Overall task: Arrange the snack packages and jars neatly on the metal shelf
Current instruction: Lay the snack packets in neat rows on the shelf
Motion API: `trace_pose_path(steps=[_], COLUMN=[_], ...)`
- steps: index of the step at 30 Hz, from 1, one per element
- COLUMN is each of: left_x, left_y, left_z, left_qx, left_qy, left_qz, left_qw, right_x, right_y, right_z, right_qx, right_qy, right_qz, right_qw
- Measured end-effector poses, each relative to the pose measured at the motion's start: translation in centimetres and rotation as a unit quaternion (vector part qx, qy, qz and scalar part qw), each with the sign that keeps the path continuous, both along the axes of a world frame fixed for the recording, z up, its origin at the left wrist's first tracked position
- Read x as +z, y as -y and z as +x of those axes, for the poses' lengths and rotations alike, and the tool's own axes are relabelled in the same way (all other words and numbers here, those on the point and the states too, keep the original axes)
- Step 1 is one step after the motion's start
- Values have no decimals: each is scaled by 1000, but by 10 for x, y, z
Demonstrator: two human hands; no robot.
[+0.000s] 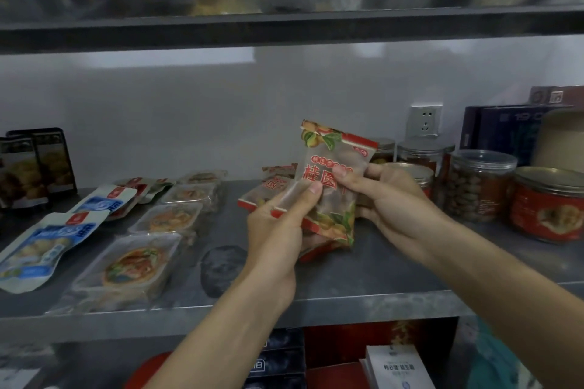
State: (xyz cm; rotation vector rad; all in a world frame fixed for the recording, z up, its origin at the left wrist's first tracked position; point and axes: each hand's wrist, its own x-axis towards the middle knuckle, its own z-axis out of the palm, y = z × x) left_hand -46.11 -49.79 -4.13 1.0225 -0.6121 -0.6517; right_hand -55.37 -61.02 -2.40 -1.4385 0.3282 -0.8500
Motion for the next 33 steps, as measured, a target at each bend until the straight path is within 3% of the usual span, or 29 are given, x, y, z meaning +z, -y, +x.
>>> trace_pose_path(steps=[5,8,9,11,12,13,15,21,26,33], left_x=[0,-6,-10,-18,-23,-27,-32,-30,-28,-34], left_y=[3,2,2,3,5,8,10,-7,-29,-43], left_z=[7,24,33,47,52,55,56,63,66,73], left_qx=[1,62,89,85,54,22,-17,0,-3,-33], left_qy=[106,300,409,621,682,715,738,751,722,684], left_qz=[29,51,76,169,207,238,268,213,203,193], left_qw=[994,951,905,761,699,657,619,626,662,703], right_x=[5,8,9,11,12,13,16,14,5,-24], right_y=[4,9,11,15,16,17,16,18,22,20], right_z=[1,-1,-2,-5,-5,-5,-4,1,3,3], right_qx=[-50,-106,-124,-143,-143,-140,-139,-142,-137,-129], right_qy=[29,51,55,51,49,45,38,17,-21,-167], right_qz=[22,40,41,37,34,32,25,18,16,-34], right_qw=[998,992,990,988,988,989,989,990,990,977])
